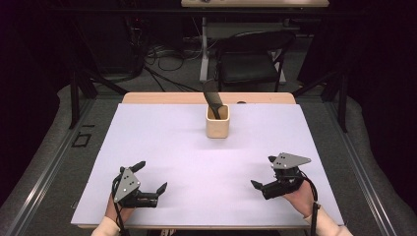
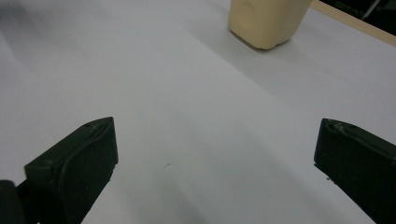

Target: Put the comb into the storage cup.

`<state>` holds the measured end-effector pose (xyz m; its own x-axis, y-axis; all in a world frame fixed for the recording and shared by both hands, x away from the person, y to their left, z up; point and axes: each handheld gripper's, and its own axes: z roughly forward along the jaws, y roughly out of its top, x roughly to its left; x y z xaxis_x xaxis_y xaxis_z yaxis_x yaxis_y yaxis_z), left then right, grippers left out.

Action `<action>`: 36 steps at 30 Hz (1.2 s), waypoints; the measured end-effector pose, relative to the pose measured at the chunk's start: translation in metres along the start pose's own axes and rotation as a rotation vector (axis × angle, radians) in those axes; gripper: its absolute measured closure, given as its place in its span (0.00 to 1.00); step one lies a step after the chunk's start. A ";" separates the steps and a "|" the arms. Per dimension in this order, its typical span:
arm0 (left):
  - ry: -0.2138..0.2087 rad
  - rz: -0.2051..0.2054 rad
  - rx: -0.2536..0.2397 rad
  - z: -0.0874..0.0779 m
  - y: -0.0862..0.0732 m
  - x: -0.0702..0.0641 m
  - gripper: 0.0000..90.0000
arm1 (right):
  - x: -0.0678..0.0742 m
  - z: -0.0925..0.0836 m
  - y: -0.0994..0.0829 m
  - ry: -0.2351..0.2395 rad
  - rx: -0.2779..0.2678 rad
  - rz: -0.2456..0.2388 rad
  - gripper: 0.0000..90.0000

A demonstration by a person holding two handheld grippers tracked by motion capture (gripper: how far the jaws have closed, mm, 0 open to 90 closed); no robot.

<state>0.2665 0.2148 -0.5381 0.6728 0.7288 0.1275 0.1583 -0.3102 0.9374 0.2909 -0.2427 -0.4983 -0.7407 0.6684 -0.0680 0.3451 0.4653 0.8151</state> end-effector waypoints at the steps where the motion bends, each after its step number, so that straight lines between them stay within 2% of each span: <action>1: 0.000 0.000 0.000 0.000 0.000 0.000 0.00 | 0.000 -0.001 -0.001 -0.001 -0.002 -0.005 0.00; 17: 0.001 -0.002 0.000 0.000 0.000 0.000 0.00 | 0.005 -0.013 -0.013 -0.023 -0.034 -0.013 0.00; 26: 0.002 -0.003 -0.001 0.000 -0.001 0.000 0.00 | 0.007 -0.022 -0.019 -0.047 -0.083 -0.015 0.00; 36: 0.007 0.004 0.001 -0.001 0.000 0.001 0.00 | 0.008 -0.028 -0.024 -0.064 -0.106 -0.022 0.00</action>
<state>0.2666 0.2163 -0.5381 0.6687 0.7314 0.1338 0.1561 -0.3141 0.9365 0.2606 -0.2647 -0.5023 -0.7080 0.6959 -0.1202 0.2642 0.4188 0.8688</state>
